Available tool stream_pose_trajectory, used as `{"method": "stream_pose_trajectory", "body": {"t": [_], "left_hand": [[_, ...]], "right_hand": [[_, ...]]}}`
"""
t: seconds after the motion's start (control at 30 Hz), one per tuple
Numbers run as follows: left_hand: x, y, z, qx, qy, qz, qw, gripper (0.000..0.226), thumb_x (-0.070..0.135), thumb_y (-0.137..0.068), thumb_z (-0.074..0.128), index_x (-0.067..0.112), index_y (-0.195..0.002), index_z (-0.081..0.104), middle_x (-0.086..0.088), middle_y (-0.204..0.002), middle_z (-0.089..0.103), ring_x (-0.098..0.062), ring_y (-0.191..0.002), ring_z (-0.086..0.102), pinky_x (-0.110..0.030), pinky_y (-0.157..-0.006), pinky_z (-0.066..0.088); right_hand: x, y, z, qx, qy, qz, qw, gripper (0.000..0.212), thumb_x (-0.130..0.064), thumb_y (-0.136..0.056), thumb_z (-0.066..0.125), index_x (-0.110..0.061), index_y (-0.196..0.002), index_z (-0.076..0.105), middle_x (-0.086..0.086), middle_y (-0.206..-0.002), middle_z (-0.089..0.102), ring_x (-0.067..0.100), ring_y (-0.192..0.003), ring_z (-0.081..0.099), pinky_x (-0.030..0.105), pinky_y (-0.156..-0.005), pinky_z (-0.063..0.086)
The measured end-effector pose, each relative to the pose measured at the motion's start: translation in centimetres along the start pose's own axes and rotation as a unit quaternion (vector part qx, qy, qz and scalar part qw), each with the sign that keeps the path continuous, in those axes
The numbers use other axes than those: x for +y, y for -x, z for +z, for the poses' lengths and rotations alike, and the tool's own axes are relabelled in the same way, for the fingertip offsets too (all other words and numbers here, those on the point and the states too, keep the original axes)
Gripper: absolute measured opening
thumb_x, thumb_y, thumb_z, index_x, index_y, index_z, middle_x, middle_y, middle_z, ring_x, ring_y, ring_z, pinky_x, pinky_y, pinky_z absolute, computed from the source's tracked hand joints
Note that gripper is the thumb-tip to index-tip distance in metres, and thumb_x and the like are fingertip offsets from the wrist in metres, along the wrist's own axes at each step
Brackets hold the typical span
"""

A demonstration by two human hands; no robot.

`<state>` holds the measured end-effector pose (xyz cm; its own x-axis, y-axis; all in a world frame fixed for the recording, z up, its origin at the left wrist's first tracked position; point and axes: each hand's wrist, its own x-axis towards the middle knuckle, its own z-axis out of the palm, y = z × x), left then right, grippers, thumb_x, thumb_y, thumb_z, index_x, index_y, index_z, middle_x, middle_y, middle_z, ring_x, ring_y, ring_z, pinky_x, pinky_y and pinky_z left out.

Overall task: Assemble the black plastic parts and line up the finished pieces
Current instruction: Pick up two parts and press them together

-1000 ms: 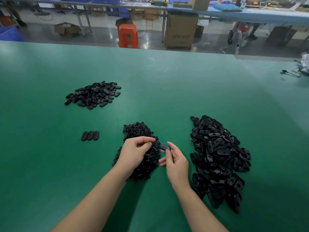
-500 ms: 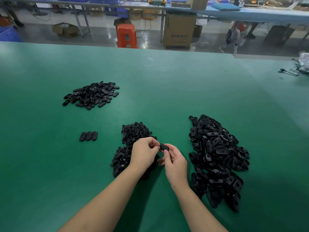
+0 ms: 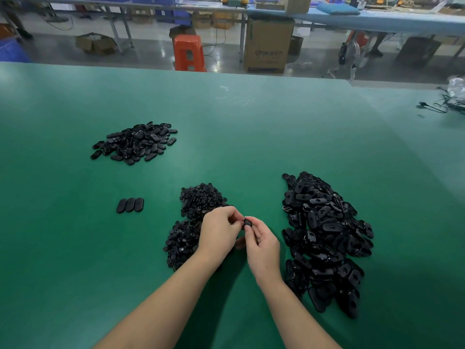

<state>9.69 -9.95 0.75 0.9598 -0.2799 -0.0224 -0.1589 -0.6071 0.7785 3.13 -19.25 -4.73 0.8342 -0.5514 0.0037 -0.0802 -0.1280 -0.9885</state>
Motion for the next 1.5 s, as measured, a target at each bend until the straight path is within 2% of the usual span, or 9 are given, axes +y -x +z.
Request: {"method": "stream_pose_trajectory", "body": {"t": [0.1, 0.2, 0.4, 0.6, 0.83, 1.17, 1.27, 1.33, 1.5], "left_hand": [[0.1, -0.2, 0.0, 0.011, -0.003, 0.0, 1.0, 0.011, 0.013, -0.083, 0.075, 0.022, -0.09, 0.074, 0.007, -0.099, 0.059, -0.005, -0.086, 0.058, -0.01, -0.074, 0.041], [-0.1, -0.4, -0.5, -0.016, 0.003, -0.013, 1.0, 0.029, 0.015, -0.081, 0.079, 0.022, -0.108, 0.074, 0.011, -0.103, 0.064, -0.013, -0.092, 0.064, -0.023, -0.089, 0.048], [-1.0, -0.7, -0.9, -0.041, 0.037, -0.018, 0.998, 0.01, 0.019, -0.076, 0.086, 0.02, -0.081, 0.077, 0.008, -0.071, 0.072, 0.003, -0.062, 0.061, -0.007, -0.061, 0.043], [-1.3, -0.3, -0.8, -0.072, 0.094, -0.058, 0.991, 0.005, 0.011, -0.088, 0.075, 0.016, -0.09, 0.077, 0.001, -0.075, 0.073, -0.003, -0.045, 0.056, -0.022, -0.049, 0.049], [-1.1, 0.1, -0.8, -0.117, 0.098, -0.061, 0.986, 0.011, 0.012, -0.095, 0.066, 0.016, -0.091, 0.076, 0.005, -0.049, 0.062, -0.012, -0.043, 0.057, -0.026, -0.047, 0.051], [-0.8, 0.5, -0.7, -0.083, 0.054, -0.054, 0.994, 0.015, 0.018, -0.09, 0.068, 0.028, -0.079, 0.073, 0.008, -0.068, 0.072, -0.016, -0.043, 0.065, -0.019, -0.044, 0.045], [-0.5, 0.7, -0.2, -0.07, 0.051, -0.046, 0.995, 0.014, 0.018, -0.091, 0.067, 0.026, -0.08, 0.071, 0.006, -0.071, 0.072, -0.014, -0.042, 0.065, -0.018, -0.045, 0.047], [-0.4, 0.8, 0.0, -0.066, 0.057, -0.044, 0.995, 0.012, 0.017, -0.092, 0.066, 0.022, -0.084, 0.073, 0.007, -0.071, 0.071, -0.013, -0.042, 0.065, -0.015, -0.044, 0.045], [-0.4, 0.8, -0.4, -0.075, 0.067, -0.053, 0.994, 0.015, 0.017, -0.093, 0.067, 0.025, -0.081, 0.072, 0.007, -0.069, 0.071, -0.015, -0.044, 0.066, -0.017, -0.046, 0.046]], "right_hand": [[0.2, -0.1, -0.1, 0.003, -0.013, 0.01, 1.0, 0.029, -0.005, -0.101, 0.056, -0.029, -0.105, 0.07, -0.016, -0.097, 0.077, 0.006, -0.087, 0.073, 0.026, -0.082, 0.057], [0.1, -0.1, -0.2, -0.007, -0.025, 0.016, 1.0, 0.026, -0.005, -0.102, 0.054, -0.027, -0.103, 0.068, -0.008, -0.094, 0.077, 0.018, -0.07, 0.073, 0.033, -0.072, 0.06], [-0.2, -0.1, -0.4, -0.031, -0.028, 0.008, 0.999, 0.016, -0.01, -0.103, 0.056, -0.023, -0.101, 0.065, -0.003, -0.074, 0.07, 0.009, -0.059, 0.06, 0.028, -0.061, 0.055], [0.0, -0.2, -0.4, -0.048, -0.021, 0.011, 0.999, 0.017, -0.007, -0.103, 0.054, -0.023, -0.1, 0.061, -0.01, -0.071, 0.066, 0.008, -0.059, 0.057, 0.027, -0.058, 0.052], [0.4, -0.3, -0.4, -0.047, -0.003, 0.013, 0.999, 0.017, -0.007, -0.103, 0.052, -0.022, -0.101, 0.059, -0.012, -0.069, 0.062, 0.006, -0.056, 0.054, 0.028, -0.056, 0.05], [0.5, -0.2, -0.4, -0.041, 0.001, 0.016, 0.999, 0.017, -0.011, -0.103, 0.054, -0.027, -0.101, 0.061, -0.008, -0.077, 0.069, 0.006, -0.057, 0.056, 0.03, -0.057, 0.051], [0.5, -0.3, -0.4, -0.032, 0.012, 0.018, 0.999, 0.015, -0.013, -0.103, 0.055, -0.026, -0.103, 0.062, -0.004, -0.09, 0.072, 0.013, -0.075, 0.063, 0.042, -0.072, 0.057], [0.5, -0.4, -0.5, -0.027, 0.007, 0.021, 0.999, 0.014, -0.013, -0.103, 0.055, -0.024, -0.104, 0.063, -0.003, -0.095, 0.074, 0.012, -0.084, 0.067, 0.042, -0.079, 0.058], [0.5, -0.3, -0.4, -0.03, 0.005, 0.02, 0.999, 0.013, -0.013, -0.103, 0.056, -0.024, -0.103, 0.063, 0.0, -0.091, 0.072, 0.012, -0.074, 0.061, 0.044, -0.074, 0.055]]}}
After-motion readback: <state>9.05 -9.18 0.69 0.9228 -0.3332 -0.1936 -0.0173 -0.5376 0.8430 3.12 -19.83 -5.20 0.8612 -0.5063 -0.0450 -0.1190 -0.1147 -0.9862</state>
